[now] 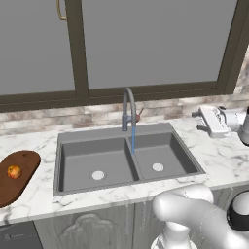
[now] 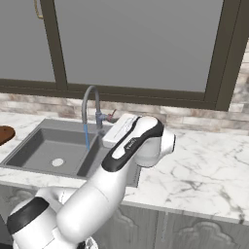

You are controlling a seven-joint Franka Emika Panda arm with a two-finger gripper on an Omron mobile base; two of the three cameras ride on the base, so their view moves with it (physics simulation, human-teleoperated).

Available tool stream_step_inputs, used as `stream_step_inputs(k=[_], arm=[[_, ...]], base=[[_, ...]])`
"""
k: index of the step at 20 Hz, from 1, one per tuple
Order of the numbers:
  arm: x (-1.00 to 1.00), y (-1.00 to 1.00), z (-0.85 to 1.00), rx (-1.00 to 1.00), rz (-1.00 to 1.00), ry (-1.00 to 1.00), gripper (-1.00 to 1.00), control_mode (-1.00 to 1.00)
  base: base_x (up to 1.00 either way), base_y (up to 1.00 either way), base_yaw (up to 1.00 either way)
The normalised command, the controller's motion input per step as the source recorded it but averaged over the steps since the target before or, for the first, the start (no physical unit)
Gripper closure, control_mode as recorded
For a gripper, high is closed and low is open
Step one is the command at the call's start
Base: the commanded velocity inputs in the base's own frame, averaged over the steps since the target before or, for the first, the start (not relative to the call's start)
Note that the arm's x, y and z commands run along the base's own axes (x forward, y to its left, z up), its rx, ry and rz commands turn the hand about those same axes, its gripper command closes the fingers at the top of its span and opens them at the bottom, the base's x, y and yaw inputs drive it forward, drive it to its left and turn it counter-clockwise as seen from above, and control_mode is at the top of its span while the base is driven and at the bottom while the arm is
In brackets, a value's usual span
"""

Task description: Pick the peach from the sink and place it on the cutting board to airdry. Then turn off the sink faucet.

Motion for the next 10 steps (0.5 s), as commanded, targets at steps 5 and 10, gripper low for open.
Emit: stream_step_inputs(k=[5,10], arm=[[0.41,-0.09,-0.08,0.0,0.0,-0.02,-1.0,-1.0],[0.33,-0.03,-0.07,0.0,0.0,-0.03,-1.0,-1.0]], base=[[0.0,0.0,0.0],[0.0,0.0,0.0]])
